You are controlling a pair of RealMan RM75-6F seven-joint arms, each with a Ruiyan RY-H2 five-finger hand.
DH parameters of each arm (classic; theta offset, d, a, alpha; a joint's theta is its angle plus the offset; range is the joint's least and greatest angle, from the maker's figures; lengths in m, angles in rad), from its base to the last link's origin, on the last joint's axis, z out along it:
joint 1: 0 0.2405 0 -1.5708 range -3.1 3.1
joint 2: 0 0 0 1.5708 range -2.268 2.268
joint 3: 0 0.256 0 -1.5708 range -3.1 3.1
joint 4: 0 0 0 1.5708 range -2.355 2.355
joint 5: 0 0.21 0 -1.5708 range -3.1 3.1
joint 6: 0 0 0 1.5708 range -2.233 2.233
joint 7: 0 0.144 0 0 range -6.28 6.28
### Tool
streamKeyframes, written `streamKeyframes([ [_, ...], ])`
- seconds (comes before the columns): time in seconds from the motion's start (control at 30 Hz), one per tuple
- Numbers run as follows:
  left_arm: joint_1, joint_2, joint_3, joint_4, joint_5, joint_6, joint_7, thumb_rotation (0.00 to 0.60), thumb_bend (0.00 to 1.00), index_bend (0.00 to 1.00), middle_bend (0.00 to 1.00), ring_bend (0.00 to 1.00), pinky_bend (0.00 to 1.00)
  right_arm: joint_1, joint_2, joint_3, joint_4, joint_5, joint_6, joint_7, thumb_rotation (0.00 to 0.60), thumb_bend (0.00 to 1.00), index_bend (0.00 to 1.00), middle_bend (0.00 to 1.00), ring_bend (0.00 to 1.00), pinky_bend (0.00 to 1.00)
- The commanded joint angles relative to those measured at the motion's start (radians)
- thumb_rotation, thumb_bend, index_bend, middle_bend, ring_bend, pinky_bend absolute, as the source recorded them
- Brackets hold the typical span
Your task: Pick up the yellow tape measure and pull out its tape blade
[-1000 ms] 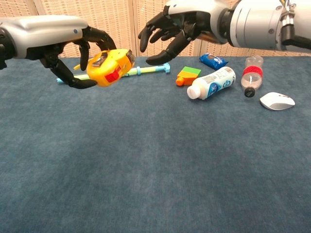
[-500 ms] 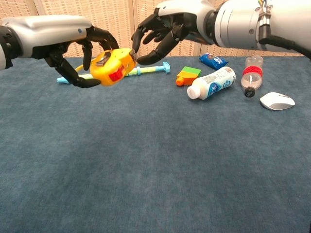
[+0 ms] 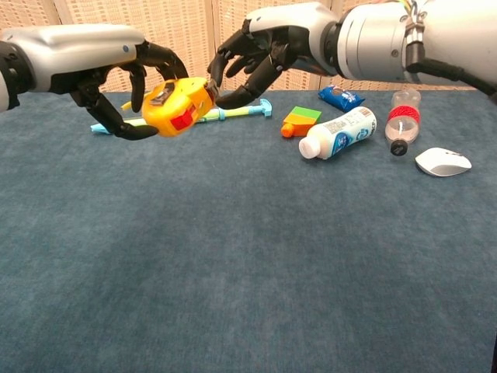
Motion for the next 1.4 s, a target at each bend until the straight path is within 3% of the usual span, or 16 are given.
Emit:
streamKeyframes([
  [0.03,-0.001,-0.001,0.001,0.004,-0.003,0.000,-0.003,0.600,0.40,0.52,0.57,0.49,0.20,0.000,0.002,-0.003,-0.002,-0.002,0.002,0.000,0.600,0.32,0.51,0.18,0.13,0.03],
  [0.83,-0.006,0.003,0.013,0.020,-0.017,0.006,-0.020,0.600,0.43,0.52,0.57,0.50,0.19,0.008,-0.011,-0.006,0.005,0.007,0.034,0.005,0.600,0.32,0.62,0.23,0.17,0.04],
  [1.13,-0.002,0.005,0.021,0.032,-0.011,0.006,-0.033,0.600,0.43,0.52,0.57,0.50,0.19,0.007,-0.012,-0.007,0.008,0.007,0.041,0.003,0.600,0.46,0.64,0.24,0.18,0.04],
  [1.4,0.016,0.009,0.043,0.078,0.003,0.004,-0.051,0.600,0.43,0.52,0.57,0.50,0.19,-0.025,0.029,-0.014,-0.029,-0.015,0.053,0.016,0.600,0.47,0.64,0.24,0.18,0.04],
])
